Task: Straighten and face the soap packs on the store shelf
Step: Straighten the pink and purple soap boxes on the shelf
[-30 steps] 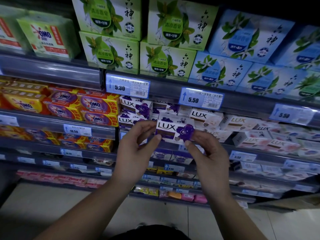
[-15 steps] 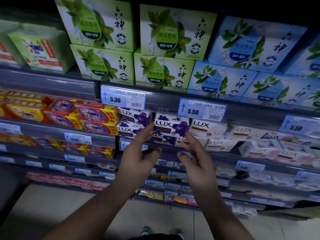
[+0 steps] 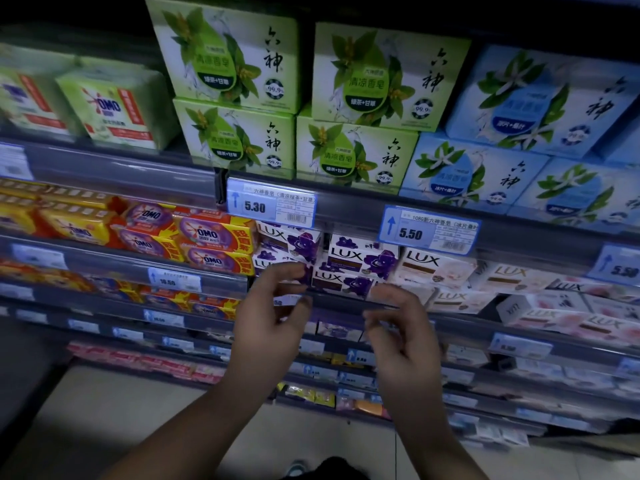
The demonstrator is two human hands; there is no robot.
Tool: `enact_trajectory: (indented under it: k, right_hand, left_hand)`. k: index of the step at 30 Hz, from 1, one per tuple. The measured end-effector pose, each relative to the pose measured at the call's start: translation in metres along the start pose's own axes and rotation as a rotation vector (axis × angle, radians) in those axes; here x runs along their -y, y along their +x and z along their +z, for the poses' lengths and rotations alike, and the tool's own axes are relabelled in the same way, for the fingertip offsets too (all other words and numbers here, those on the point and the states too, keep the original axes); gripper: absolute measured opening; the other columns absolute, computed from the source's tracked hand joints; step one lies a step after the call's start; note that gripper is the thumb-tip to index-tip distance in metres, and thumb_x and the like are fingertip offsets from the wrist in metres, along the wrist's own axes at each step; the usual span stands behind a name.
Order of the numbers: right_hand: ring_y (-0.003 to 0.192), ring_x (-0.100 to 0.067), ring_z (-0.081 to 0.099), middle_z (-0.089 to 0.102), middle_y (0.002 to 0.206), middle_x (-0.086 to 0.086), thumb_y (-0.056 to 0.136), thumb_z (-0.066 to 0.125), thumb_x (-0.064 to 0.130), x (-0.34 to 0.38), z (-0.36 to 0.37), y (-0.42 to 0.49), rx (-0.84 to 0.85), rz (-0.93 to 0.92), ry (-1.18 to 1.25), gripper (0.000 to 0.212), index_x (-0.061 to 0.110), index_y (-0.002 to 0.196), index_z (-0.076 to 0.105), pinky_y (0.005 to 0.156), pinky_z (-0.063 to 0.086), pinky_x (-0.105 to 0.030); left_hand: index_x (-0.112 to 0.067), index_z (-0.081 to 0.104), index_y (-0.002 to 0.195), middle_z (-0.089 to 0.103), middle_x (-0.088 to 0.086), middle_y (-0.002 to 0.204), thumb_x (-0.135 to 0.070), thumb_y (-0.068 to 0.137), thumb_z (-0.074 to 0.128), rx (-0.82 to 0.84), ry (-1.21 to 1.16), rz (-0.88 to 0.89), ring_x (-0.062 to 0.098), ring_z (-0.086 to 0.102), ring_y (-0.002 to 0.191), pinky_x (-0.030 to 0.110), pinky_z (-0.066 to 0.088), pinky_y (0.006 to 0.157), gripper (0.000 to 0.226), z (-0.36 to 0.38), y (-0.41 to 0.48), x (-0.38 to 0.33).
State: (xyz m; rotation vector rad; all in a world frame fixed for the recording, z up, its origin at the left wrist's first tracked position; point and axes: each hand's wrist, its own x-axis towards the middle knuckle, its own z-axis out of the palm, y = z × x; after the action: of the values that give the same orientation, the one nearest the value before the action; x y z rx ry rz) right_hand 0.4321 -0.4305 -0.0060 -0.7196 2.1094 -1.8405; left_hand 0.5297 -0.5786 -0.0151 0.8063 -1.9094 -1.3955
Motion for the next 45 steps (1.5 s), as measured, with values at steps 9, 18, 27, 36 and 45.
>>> enact_trajectory:
  k: [9,18,27,36,45]
  right_hand:
    - [0.096,0.000,0.068,0.070,0.096,0.017,0.094,0.064,0.008,0.012,0.035,0.009,0.263,0.025,-0.067,0.042,0.043,0.118,0.060,0.075,0.052,-0.010]
    - [0.097,0.018,0.063,0.064,0.121,0.012,0.097,0.063,0.016,0.012,0.043,0.022,0.393,0.123,-0.120,0.059,0.041,0.146,0.039,0.070,0.049,-0.002]
    - [0.118,0.016,0.053,0.044,0.133,0.035,0.097,0.060,0.005,0.014,0.047,0.029,0.402,0.094,-0.045,0.077,0.028,0.159,0.021,0.078,0.048,-0.003]
    - [0.106,-0.004,0.066,0.066,0.119,0.008,0.095,0.068,0.010,0.012,0.028,0.021,0.359,0.027,0.031,0.036,0.028,0.124,0.056,0.081,0.054,-0.016]
    - [0.107,-0.001,0.068,0.073,0.116,0.016,0.095,0.067,0.026,0.028,0.035,0.018,0.276,0.055,0.180,0.021,0.032,0.114,0.063,0.085,0.057,-0.023]
  left_hand:
    - [-0.029,0.042,0.153,0.059,-0.009,0.137,-0.010,0.098,0.061,-0.107,0.128,-0.088,-0.014,0.057,0.108,0.003,0.047,0.064,0.060,-0.024,0.021,0.004]
    - [-0.025,0.030,0.158,0.039,-0.007,0.148,-0.016,0.096,0.062,-0.110,0.247,-0.085,0.004,0.063,0.107,0.034,0.054,0.085,0.070,-0.011,0.031,-0.001]
    - [-0.029,0.050,0.131,0.056,-0.005,0.128,-0.018,0.093,0.067,-0.215,0.118,-0.110,-0.007,0.061,0.100,0.008,0.049,0.070,0.043,-0.009,0.030,-0.008]
    - [-0.008,0.046,0.099,0.061,0.010,0.085,-0.010,0.091,0.073,-0.150,-0.091,-0.006,0.031,0.066,0.080,0.043,0.055,0.062,0.028,-0.033,0.000,-0.014]
    - [-0.050,0.061,0.131,0.076,0.001,0.109,-0.032,0.081,0.075,0.170,-0.252,-0.030,0.023,0.072,0.094,0.026,0.059,0.079,0.055,-0.076,-0.004,-0.020]
